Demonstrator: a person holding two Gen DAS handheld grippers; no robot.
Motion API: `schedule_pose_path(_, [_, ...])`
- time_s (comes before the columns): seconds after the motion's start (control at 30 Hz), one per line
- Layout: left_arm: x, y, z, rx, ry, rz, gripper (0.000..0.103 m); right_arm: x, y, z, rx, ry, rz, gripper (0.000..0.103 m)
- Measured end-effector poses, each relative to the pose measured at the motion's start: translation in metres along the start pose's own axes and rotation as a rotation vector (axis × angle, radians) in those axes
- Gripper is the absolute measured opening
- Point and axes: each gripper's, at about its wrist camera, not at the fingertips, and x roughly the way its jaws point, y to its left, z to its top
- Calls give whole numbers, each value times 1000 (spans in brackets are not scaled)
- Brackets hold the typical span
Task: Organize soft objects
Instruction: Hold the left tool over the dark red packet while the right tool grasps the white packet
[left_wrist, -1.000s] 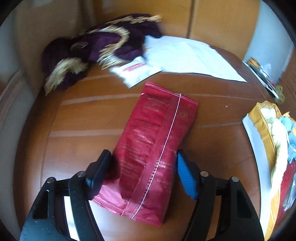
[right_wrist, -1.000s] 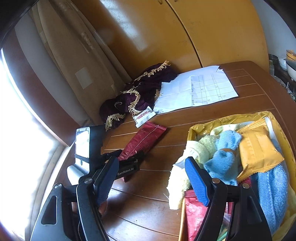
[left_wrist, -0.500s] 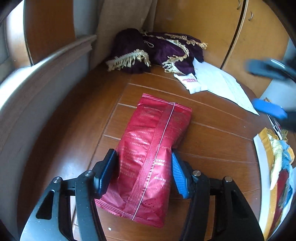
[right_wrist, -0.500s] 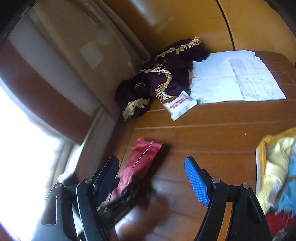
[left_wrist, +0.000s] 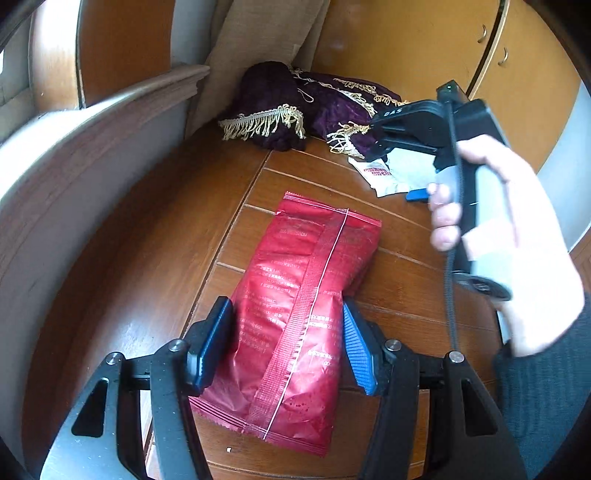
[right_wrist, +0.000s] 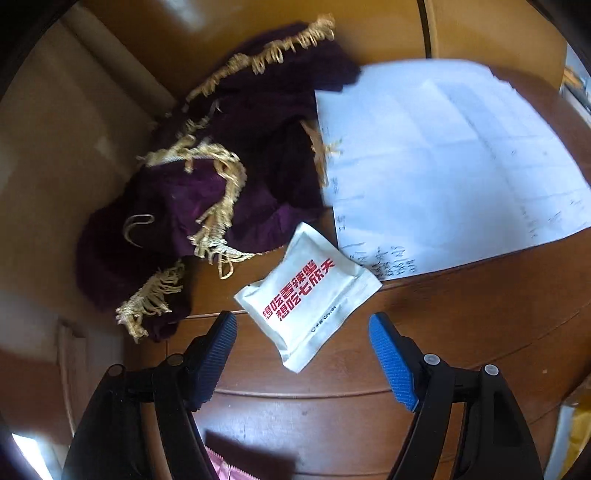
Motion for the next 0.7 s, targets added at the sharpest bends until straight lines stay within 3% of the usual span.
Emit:
schedule_pose_path(0.4, [0, 6, 1, -30, 0, -26, 57, 26, 43, 7, -78, -70, -184, 74])
schedule_pose_path(0.57, [0, 4, 0, -21, -2, -19, 57, 24, 43, 13, -37, -57, -170, 74])
schedule_pose_path(0.7, [-1, 5, 0, -24, -3, -19, 58, 29, 60, 6, -138, -78, -267, 70])
